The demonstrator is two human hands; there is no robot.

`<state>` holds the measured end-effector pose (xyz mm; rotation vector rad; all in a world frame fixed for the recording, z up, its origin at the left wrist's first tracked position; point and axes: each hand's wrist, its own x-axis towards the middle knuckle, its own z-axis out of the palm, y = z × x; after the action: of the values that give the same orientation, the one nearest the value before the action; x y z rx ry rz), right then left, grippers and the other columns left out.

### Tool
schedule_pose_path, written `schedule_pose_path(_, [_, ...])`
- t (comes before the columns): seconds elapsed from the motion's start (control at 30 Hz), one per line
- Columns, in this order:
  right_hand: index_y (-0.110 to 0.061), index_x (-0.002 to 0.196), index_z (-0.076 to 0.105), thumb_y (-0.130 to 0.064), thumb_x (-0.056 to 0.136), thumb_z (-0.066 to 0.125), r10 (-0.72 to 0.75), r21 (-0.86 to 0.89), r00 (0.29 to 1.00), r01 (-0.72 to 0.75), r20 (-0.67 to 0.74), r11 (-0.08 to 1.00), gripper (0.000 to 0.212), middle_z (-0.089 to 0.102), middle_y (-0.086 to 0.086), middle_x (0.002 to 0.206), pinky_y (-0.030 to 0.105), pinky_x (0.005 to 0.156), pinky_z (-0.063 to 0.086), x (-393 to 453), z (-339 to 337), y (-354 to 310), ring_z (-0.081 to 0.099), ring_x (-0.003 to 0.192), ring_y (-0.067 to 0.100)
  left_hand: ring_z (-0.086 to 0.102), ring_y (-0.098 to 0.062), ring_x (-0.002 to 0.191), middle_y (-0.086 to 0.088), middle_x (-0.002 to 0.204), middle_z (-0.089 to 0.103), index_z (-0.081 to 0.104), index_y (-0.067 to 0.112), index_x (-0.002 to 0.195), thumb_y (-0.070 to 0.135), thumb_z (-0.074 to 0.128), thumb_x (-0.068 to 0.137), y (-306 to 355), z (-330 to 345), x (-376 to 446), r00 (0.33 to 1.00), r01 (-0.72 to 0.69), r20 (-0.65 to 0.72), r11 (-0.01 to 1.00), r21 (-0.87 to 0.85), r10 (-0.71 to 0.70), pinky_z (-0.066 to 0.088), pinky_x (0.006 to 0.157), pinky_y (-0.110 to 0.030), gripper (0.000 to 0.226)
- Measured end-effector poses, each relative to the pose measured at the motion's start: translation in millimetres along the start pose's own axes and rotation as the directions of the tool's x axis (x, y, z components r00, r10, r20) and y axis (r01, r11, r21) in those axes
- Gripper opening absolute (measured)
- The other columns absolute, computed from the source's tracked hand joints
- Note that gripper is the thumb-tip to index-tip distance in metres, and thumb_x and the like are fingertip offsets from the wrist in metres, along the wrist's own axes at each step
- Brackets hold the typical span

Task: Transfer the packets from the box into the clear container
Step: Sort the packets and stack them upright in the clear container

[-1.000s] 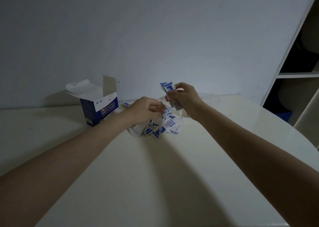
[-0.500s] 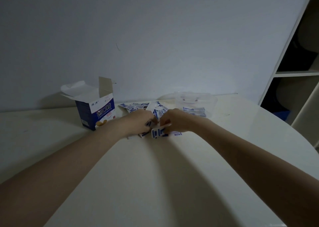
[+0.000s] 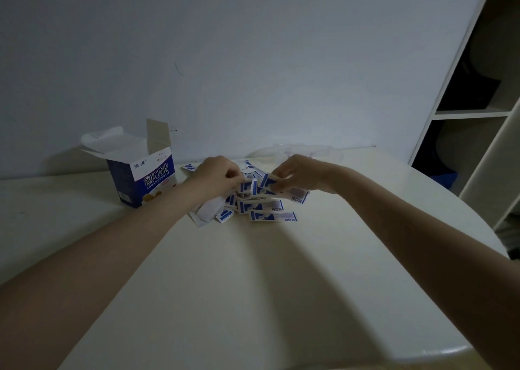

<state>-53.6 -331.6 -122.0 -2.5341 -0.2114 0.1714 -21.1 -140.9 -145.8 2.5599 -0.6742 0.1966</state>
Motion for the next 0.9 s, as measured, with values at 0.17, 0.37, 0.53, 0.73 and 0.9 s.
schedule_pose_path(0.17, [0.014, 0.101, 0.061, -0.019, 0.086, 0.064, 0.023, 0.159, 0.980, 0.009, -0.196, 0.987, 0.037, 0.061, 0.017, 0.086, 0.026, 0.060, 0.037, 4.5, -0.6, -3.3, 0.053, 0.075, 0.027, 0.050, 0.007, 0.034, -0.002, 0.067, 0.063, 0.068, 0.002, 0.094, 0.014, 0.058, 0.090, 2.8, -11.1, -0.4, 0.988, 0.155, 0.024, 0.949, -0.276, -0.154, 0.036, 0.048, -0.016, 0.016])
schedule_pose_path(0.37, [-0.003, 0.105, 0.065, -0.020, 0.087, 0.062, -0.162, -0.185, 0.983, 0.144, -0.084, 0.972, 0.025, 0.064, 0.005, 0.102, 0.023, 0.072, 0.041, -2.9, 3.7, -18.3, 0.055, 0.093, 0.021, 0.060, -0.009, 0.065, -0.006, 0.080, 0.068, 0.067, 0.003, 0.098, 0.015, 0.058, 0.090, 5.2, -10.7, 0.1, 0.988, 0.150, 0.065, 0.949, -0.277, -0.137, 0.045, 0.055, -0.015, 0.018])
schedule_pose_path(0.53, [-0.004, 0.113, 0.057, -0.012, 0.088, 0.057, -0.155, -0.292, 0.987, 0.138, -0.034, 0.946, 0.026, 0.063, 0.011, 0.110, 0.023, 0.065, 0.039, -6.0, 19.4, -17.2, 0.053, 0.087, 0.021, 0.063, -0.025, 0.087, -0.012, 0.100, 0.067, 0.064, 0.009, 0.099, 0.024, 0.061, 0.087, 9.4, 1.7, -6.4, 0.976, 0.023, 0.216, 0.999, 0.039, -0.031, 0.042, 0.070, -0.026, 0.020])
schedule_pose_path(0.73, [-0.014, 0.073, 0.053, -0.018, 0.090, 0.053, -0.039, -0.385, 0.989, 0.092, 0.143, 0.918, 0.017, 0.048, 0.002, 0.073, 0.029, 0.062, 0.036, -15.7, 23.1, -4.1, 0.042, 0.067, 0.016, 0.055, -0.020, 0.093, -0.008, 0.114, 0.060, 0.057, 0.010, 0.116, 0.022, 0.064, 0.084, 11.1, 13.4, -10.9, 0.952, -0.018, 0.301, 0.972, 0.233, -0.055, 0.045, 0.083, -0.030, 0.034])
schedule_pose_path(0.9, [-0.012, 0.119, 0.054, -0.023, 0.084, 0.063, -0.032, -0.463, 0.978, 0.126, 0.205, 0.877, 0.038, 0.056, 0.009, 0.115, 0.032, 0.074, 0.042, -17.0, 30.6, -5.7, 0.053, 0.092, 0.024, 0.051, -0.015, 0.083, -0.003, 0.099, 0.060, 0.063, 0.011, 0.104, 0.012, 0.064, 0.083, 12.2, 13.5, -9.7, 0.970, 0.023, 0.235, 0.987, 0.160, -0.060, 0.045, 0.073, -0.028, 0.022])
